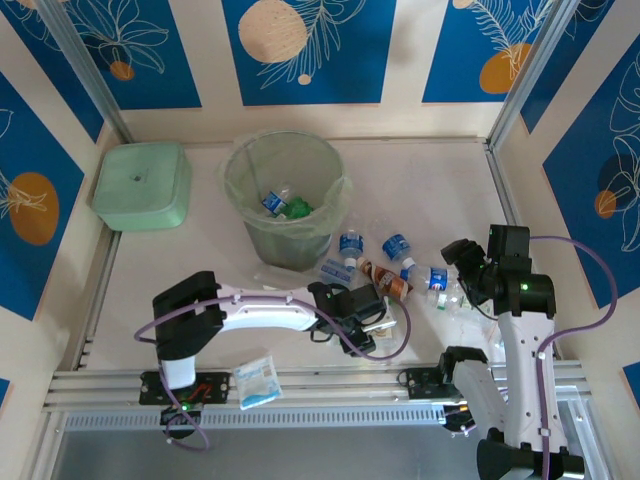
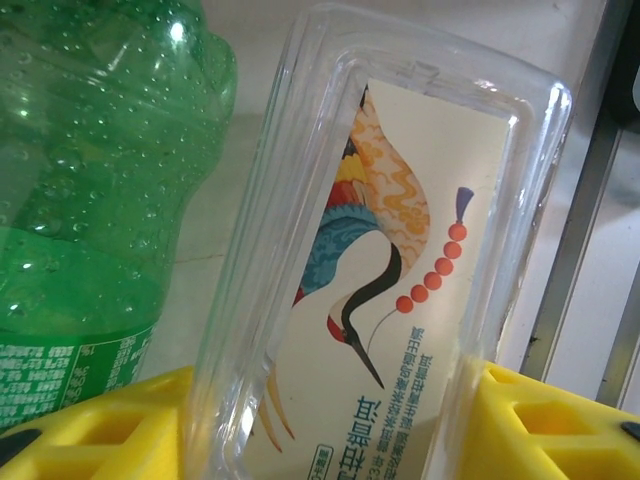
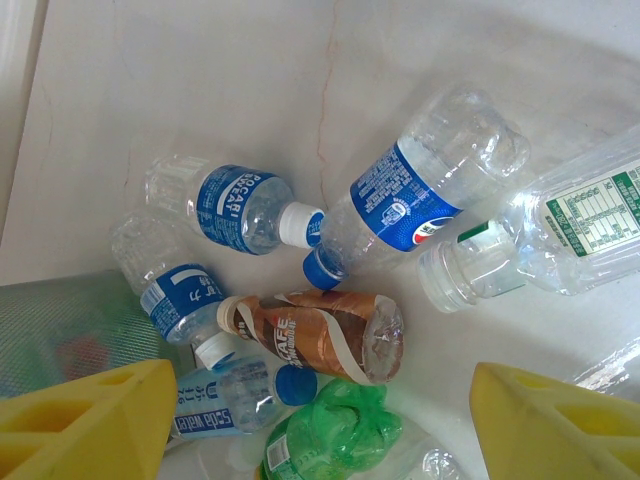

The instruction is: Put the plastic bottles in the bin

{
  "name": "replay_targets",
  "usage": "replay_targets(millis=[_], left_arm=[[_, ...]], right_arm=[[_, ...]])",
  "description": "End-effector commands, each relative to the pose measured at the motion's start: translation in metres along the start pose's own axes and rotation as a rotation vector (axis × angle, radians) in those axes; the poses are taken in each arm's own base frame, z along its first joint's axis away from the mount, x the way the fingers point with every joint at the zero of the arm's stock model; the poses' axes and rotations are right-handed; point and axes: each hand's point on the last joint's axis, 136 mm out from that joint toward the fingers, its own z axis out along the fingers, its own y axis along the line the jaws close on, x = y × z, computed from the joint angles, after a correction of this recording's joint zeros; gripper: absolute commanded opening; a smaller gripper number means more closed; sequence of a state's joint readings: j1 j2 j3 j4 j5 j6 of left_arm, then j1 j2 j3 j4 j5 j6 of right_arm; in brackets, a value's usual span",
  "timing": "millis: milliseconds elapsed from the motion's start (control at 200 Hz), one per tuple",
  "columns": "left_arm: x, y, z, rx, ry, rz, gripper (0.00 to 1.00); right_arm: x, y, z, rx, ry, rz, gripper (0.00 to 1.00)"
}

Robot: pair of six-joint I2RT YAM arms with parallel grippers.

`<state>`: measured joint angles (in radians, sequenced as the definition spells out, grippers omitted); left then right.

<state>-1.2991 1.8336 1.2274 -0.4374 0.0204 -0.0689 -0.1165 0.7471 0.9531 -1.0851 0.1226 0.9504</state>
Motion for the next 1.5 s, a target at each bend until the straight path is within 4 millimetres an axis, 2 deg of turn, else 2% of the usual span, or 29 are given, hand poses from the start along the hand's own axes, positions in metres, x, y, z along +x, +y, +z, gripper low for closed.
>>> replay_targets(millis=[0, 165, 275, 360, 510, 595, 695, 785, 890, 985, 1075, 1175, 1326, 1496], left_arm=[[-0.002, -0.005, -0.018, -0.004, -0.019, 0.029, 0.55], [-0.011, -0.011, -0.047, 0.008, -0.068, 0.034, 0.54], [-0.016, -0.017, -0.078, 0.030, -0.121, 0.017, 0.54], [-0.023, -0.019, -0.115, 0.040, -0.202, -0.005, 0.54], [-0.044, -0.015, -0.198, 0.016, -0.384, -0.042, 0.56], [-0.059, 0.001, -0.248, -0.039, -0.474, -0.095, 0.58], [-0.080, 0.028, -0.306, -0.143, -0.560, -0.161, 0.59], [-0.097, 0.064, -0.358, -0.261, -0.662, -0.229, 0.59], [-0.104, 0.118, -0.396, -0.464, -0.722, -0.287, 0.59], [-0.103, 0.162, -0.402, -0.557, -0.725, -0.338, 0.59], [-0.100, 0.202, -0.391, -0.594, -0.718, -0.395, 0.60], [-0.096, 0.237, -0.374, -0.618, -0.686, -0.440, 0.60], [-0.082, 0.276, -0.354, -0.606, -0.664, -0.537, 0.59], [-0.052, 0.311, -0.333, -0.621, -0.618, -0.621, 0.58]], right_arm=[[0.000, 0.005, -0.008, -0.030, -0.006, 0.011, 0.77], [-0.001, 0.006, -0.011, -0.036, -0.013, 0.010, 0.77], [-0.003, 0.007, -0.017, -0.041, -0.028, 0.006, 0.77], [-0.006, 0.009, -0.021, -0.046, -0.040, 0.001, 0.78], [-0.003, 0.011, -0.015, -0.054, -0.014, 0.013, 0.77], [0.001, 0.009, -0.008, -0.058, 0.004, 0.020, 0.76], [0.006, 0.007, 0.001, -0.041, 0.017, 0.004, 0.76], [0.013, 0.005, 0.009, -0.018, 0.036, -0.014, 0.76], [0.021, 0.004, 0.017, -0.007, 0.043, -0.034, 0.76], [0.026, 0.005, 0.024, 0.028, 0.047, -0.074, 0.76], [0.033, 0.004, 0.032, 0.057, 0.062, -0.108, 0.75], [0.043, 0.000, 0.041, 0.070, 0.083, -0.126, 0.75], [0.051, -0.007, 0.048, 0.091, 0.099, -0.147, 0.75], [0.054, -0.014, 0.047, 0.086, 0.103, -0.145, 0.75]])
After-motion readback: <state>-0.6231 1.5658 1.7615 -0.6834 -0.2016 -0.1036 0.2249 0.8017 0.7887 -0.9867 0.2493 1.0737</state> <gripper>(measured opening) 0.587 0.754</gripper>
